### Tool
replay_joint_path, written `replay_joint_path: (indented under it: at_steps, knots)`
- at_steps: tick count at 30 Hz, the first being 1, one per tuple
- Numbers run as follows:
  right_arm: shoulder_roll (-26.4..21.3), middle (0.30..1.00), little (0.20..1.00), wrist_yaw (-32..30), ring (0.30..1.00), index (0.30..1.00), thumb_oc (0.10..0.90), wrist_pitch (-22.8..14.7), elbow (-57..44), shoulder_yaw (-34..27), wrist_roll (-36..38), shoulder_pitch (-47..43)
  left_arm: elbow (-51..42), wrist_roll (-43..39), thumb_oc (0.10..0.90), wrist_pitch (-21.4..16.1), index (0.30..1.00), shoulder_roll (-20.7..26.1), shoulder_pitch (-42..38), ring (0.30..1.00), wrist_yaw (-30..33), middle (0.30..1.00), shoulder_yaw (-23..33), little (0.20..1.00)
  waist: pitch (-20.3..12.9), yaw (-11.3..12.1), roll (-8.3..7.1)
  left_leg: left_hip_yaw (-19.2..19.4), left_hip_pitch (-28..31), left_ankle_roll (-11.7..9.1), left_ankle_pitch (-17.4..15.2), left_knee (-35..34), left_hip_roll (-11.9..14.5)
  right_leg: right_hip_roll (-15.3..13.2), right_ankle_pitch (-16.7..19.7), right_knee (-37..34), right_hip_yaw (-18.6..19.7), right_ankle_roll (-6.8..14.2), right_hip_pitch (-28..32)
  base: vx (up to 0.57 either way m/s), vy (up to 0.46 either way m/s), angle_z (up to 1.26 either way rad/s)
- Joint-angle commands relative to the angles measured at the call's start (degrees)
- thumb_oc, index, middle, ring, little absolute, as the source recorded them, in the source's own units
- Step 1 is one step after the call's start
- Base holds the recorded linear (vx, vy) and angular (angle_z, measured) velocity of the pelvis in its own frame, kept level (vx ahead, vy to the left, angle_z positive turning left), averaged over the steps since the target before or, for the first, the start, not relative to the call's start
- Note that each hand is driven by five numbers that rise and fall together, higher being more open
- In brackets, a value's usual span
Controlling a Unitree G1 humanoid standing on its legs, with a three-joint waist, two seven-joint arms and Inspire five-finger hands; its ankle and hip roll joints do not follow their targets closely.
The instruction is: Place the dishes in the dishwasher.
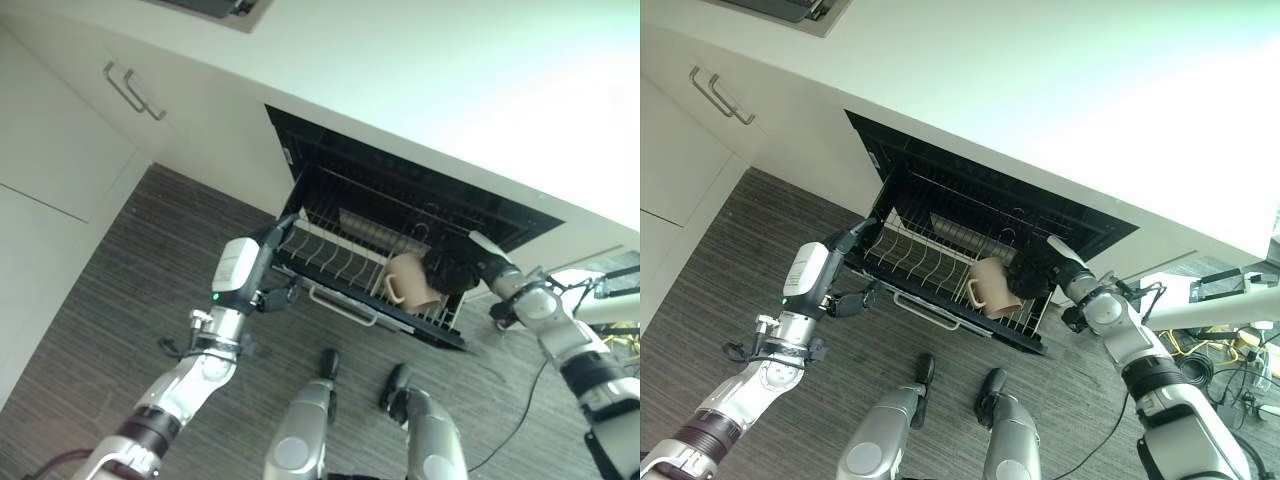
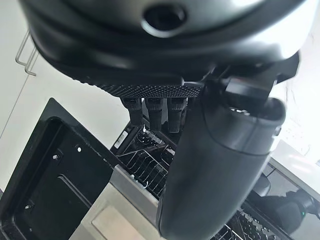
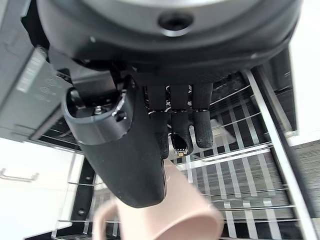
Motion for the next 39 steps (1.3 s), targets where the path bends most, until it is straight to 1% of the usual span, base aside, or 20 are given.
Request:
replay_joint_path:
  at_steps: [1,2,4,5,6,7,10,14,17,21,24,25,26,27,28,29,32,34,39]
  knots:
    - [0.22,0.3,0.3,3.38,0.3,0.3,0.4,0.47,1.04,5.24,-1.63,2.58,-4.19,1.57,0.8,-4.14,0.9,1.38,-2.55,0.9,2.74,0.9,2.47,0.9,-2.11,0.18,-0.35,3.64,-1.38,-1.73,-5.83,4.4,3.84,-1.63,1.6,-4.88,5.34,8.06,2.4,0.02,-0.02,0.09]
    - [0.44,0.9,0.9,1.88,0.9,0.9,0.8,0.57,1.66,4.81,-0.27,2.58,-4.08,1.58,0.8,-4.1,0.9,1.3,-2.62,0.9,2.82,0.9,2.49,0.9,-2.03,0.19,-0.35,3.54,-1.33,-1.71,-5.82,4.4,3.84,-1.57,1.6,-4.88,5.46,8.04,2.43,0.01,-0.015,0.09]
    - [0.87,0.9,0.9,-0.51,0.9,0.9,0.8,0.01,2.35,3.78,2.19,2.49,-3.88,1.55,0.8,-4.03,0.9,1.09,-2.65,0.9,2.85,0.9,2.61,0.9,-1.98,0.19,-0.32,3.46,-1.27,-1.66,-5.88,4.4,3.83,-1.46,1.55,-4.88,5.61,8.0,2.45,0.0,-0.003,0.02]
    - [1.11,0.9,0.9,-2.24,0.9,0.9,0.8,-0.86,2.06,2.54,5.44,2.95,-3.85,1.47,0.8,-3.96,0.9,0.99,-2.45,0.9,2.89,0.9,2.81,0.9,-2.02,0.05,-0.27,3.42,-1.22,-1.68,-5.9,4.4,3.85,-1.35,1.47,-4.88,5.73,7.96,2.5,0.0,0.0,0.0]
    - [1.39,0.9,0.9,-3.25,0.9,0.9,0.8,-1.12,1.57,1.63,7.19,3.2,-3.87,1.43,0.8,-3.84,0.9,0.85,-2.32,0.9,2.94,0.9,2.91,0.9,-2.06,-0.07,-0.28,3.39,-1.19,-1.68,-5.93,4.4,3.83,-1.27,1.39,-4.88,5.87,7.91,2.53,0.0,0.0,0.0]
    - [1.97,0.9,0.9,-5.21,0.9,0.9,0.8,-1.69,0.0,-0.56,9.81,3.76,-3.75,1.56,0.8,-3.7,0.9,0.51,-2.03,0.9,3.26,0.9,3.12,0.9,-2.28,-0.48,-0.28,3.38,-1.39,-1.63,-5.77,4.4,3.78,-1.17,1.5,-4.88,6.13,7.81,2.25,0.0,0.0,0.0]
    - [2.91,0.9,0.9,-7.46,0.9,0.9,0.8,-2.88,-2.43,-3.32,11.62,5.32,-3.65,1.73,0.8,-3.58,0.9,-0.06,-1.24,0.9,3.53,0.9,3.65,0.9,-2.63,-1.03,-0.27,3.53,-1.12,-1.6,-5.93,4.4,3.83,-0.99,1.37,-4.88,6.47,7.76,2.32,0.03,0.03,-0.03]
    - [4.46,0.9,0.9,-10.02,0.9,0.9,0.8,-4.49,-7.34,-7.1,12.0,9.42,-3.84,2.8,0.8,-3.65,0.9,-1.16,1.12,0.9,4.36,0.9,4.56,0.9,-3.2,-1.96,-0.3,4.07,-0.2,-1.56,-6.19,4.4,4.07,-0.84,1.08,-4.88,7.04,7.64,2.95,0.05,0.024,-0.03]
    - [5.12,0.9,0.9,-10.97,0.9,0.9,0.8,-5.39,-8.63,-8.45,12.24,10.99,-3.74,3.12,0.8,-3.81,0.9,-1.61,2.04,0.9,4.69,0.9,4.98,0.9,-3.55,-2.21,-0.24,4.15,0.3,-1.51,-6.29,4.4,4.11,-0.75,0.96,-4.88,7.29,7.54,3.33,0.05,0.013,-0.17]
    - [6.06,0.9,0.9,-13.33,0.9,0.9,0.8,-6.71,-11.38,-10.67,16.12,13.16,-4.13,3.42,0.8,-3.73,0.9,-2.06,3.7,0.9,5.05,0.9,5.73,0.9,-4.04,-2.6,-0.11,4.21,1.02,-1.49,-6.37,4.4,4.16,-0.57,0.74,-4.88,7.65,7.36,3.98,0.05,0.016,-0.05]
    - [7.49,0.9,0.9,-15.08,0.9,0.9,0.8,-9.86,-13.69,-12.83,20.6,14.91,-4.42,3.91,0.8,-3.75,0.9,-2.66,5.13,0.9,5.66,0.9,6.42,0.9,-4.49,-3.03,0.01,4.34,1.46,-1.53,-6.52,4.4,4.3,-0.44,0.45,-4.88,7.82,7.19,4.38,0.04,0.022,-0.05]
    - [8.26,0.9,0.9,-15.9,0.9,0.9,0.8,-11.98,-15.51,-13.98,23.26,15.99,-4.62,3.96,0.8,-3.69,0.9,-2.93,5.95,0.9,5.97,0.9,6.79,0.9,-4.85,-3.31,0.06,4.45,1.71,-1.54,-6.64,4.4,4.36,-0.37,0.27,-4.88,7.93,7.12,4.57,0.04,0.041,-0.1]
    - [9.04,0.9,0.9,-15.69,0.9,0.9,0.8,-13.25,-17.02,-14.97,25.25,16.74,-4.62,3.89,0.8,-3.82,0.9,-3.13,6.6,0.9,6.24,0.9,7.14,0.9,-5.17,-3.53,0.13,4.58,1.89,-1.57,-6.74,4.4,4.43,-0.34,0.11,-4.88,7.98,7.07,4.73,0.04,0.06,-0.18]
    - [10.65,0.9,0.9,-15.57,0.9,0.9,0.8,-15.76,-20.42,-16.43,27.49,18.3,-4.64,3.95,0.8,-4.04,0.9,-3.63,7.79,0.9,6.93,0.9,7.72,0.9,-5.69,-3.94,0.23,4.9,2.32,-1.59,-6.91,4.4,4.56,-0.28,-0.15,-4.88,8.05,6.97,5.06,0.03,0.054,-0.18]
    - [11.18,0.9,0.9,-15.63,0.9,0.9,0.8,-16.46,-21.63,-16.88,27.76,18.86,-4.64,3.97,0.8,-4.08,0.9,-3.85,8.22,0.9,7.09,0.9,7.96,0.9,-5.92,-4.11,0.27,5.03,2.49,-1.58,-6.98,4.4,4.6,-0.23,-0.26,-4.88,8.09,6.91,5.19,0.04,0.068,-0.14]
    - [12.42,0.9,0.9,-16.57,0.9,0.9,0.8,-18.85,-24.51,-17.62,28.38,20.4,-4.62,4.13,0.8,-4.13,0.9,-4.41,9.23,0.9,7.55,0.9,8.39,0.9,-6.6,-4.45,0.34,5.33,2.94,-1.57,-7.19,4.4,4.67,-0.14,-0.58,-4.88,8.12,6.78,5.58,0.04,0.071,-0.07]
    - [14.48,0.9,0.9,-18.78,0.9,0.9,0.8,-23.51,-29.06,-18.78,28.48,22.71,-4.12,4.39,0.8,-4.57,0.9,-5.42,11.52,0.9,9.08,0.9,9.07,0.9,-8.57,-4.92,0.37,5.97,4.29,-1.47,-7.89,4.4,4.75,-0.1,-1.34,-4.88,8.23,6.58,6.76,0.04,0.061,-0.16]
    - [15.39,0.9,0.9,-18.51,0.9,0.9,0.8,-25.39,-30.77,-19.07,30.03,23.62,-3.63,4.42,0.8,-4.68,0.9,-6.02,12.54,0.9,10.19,0.9,9.31,0.9,-9.61,-5.03,0.25,6.34,5.11,-1.4,-8.27,4.4,4.78,-0.1,-1.67,-4.88,8.25,6.48,7.5,0.04,0.037,-0.12]
    - [16.75,0.9,0.9,-15.83,0.9,0.9,0.8,-27.44,-34.21,-19.8,34.99,24.83,-2.19,3.03,0.8,-4.4,0.9,-7.5,14.07,0.9,12.73,0.9,10.22,0.9,-12.35,-5.0,0.03,7.13,7.12,-1.13,-9.18,4.4,4.76,-0.26,-2.42,-4.88,8.17,6.31,9.44,0.05,0.053,-0.08]
